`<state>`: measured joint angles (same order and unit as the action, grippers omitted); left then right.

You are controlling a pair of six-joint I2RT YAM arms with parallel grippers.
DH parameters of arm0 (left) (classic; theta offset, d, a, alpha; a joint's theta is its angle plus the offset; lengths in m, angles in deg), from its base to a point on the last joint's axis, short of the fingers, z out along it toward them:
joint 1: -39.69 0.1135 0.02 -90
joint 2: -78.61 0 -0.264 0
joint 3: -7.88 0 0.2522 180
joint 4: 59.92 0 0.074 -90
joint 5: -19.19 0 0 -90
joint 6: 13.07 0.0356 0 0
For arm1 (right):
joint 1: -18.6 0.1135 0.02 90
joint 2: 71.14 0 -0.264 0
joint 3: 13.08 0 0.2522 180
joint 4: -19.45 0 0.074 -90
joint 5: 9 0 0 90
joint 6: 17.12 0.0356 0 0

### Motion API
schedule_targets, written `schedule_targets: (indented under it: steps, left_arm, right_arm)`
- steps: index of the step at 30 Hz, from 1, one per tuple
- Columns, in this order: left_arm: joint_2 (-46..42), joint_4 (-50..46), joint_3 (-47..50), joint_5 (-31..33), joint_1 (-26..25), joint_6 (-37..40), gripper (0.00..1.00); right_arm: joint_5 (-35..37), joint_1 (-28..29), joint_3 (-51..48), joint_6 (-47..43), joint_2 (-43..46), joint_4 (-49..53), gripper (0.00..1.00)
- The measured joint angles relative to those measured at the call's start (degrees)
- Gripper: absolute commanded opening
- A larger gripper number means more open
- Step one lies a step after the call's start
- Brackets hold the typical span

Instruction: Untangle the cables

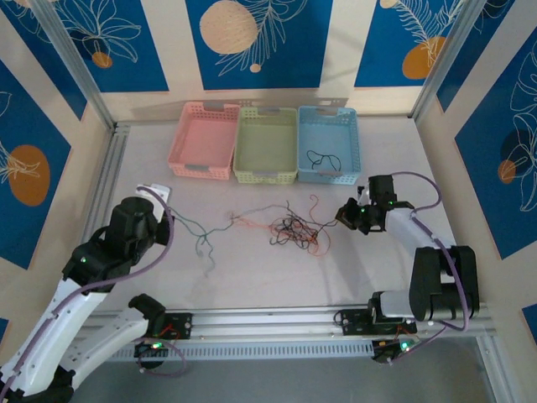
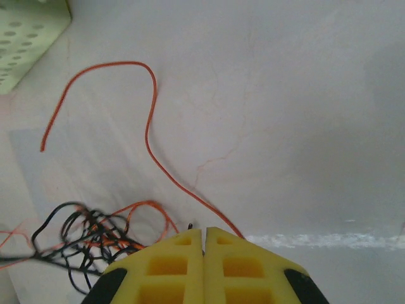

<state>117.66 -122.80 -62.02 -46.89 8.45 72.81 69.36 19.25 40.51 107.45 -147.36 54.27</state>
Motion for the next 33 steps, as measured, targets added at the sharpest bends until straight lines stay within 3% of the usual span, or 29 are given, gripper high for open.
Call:
schedule_targets:
  steps: [7, 11, 21, 31, 33]
  left_arm:
    - [-1.0, 0.2, -1.6, 6.2, 0.1, 0.1, 0.00]
    - [-1.1, 0.9, -3.7, 4.4, 0.1, 0.2, 0.00]
    - [-0.2, 9.8, -4.5, -22.2, 0.1, -2.1, 0.00]
    - [5.2, 17.4, -7.6, -34.9, 0.1, -7.6, 0.00]
    - [6.2, 18.9, -7.6, -36.5, 0.1, -9.2, 0.00]
  right_arm:
    - [3.8, -2.5, -0.5, 0.4, 3.1, -0.1, 0.00]
    - [4.2, -2.6, -1.0, 0.5, 3.5, -0.3, 0.00]
    - [4.2, -1.2, -1.4, 0.6, 3.5, -0.9, 0.00]
    - [4.1, 0.0, -1.4, 0.5, 2.6, -1.1, 0.00]
    - [3.9, 0.3, -1.4, 0.4, 2.6, -1.2, 0.07]
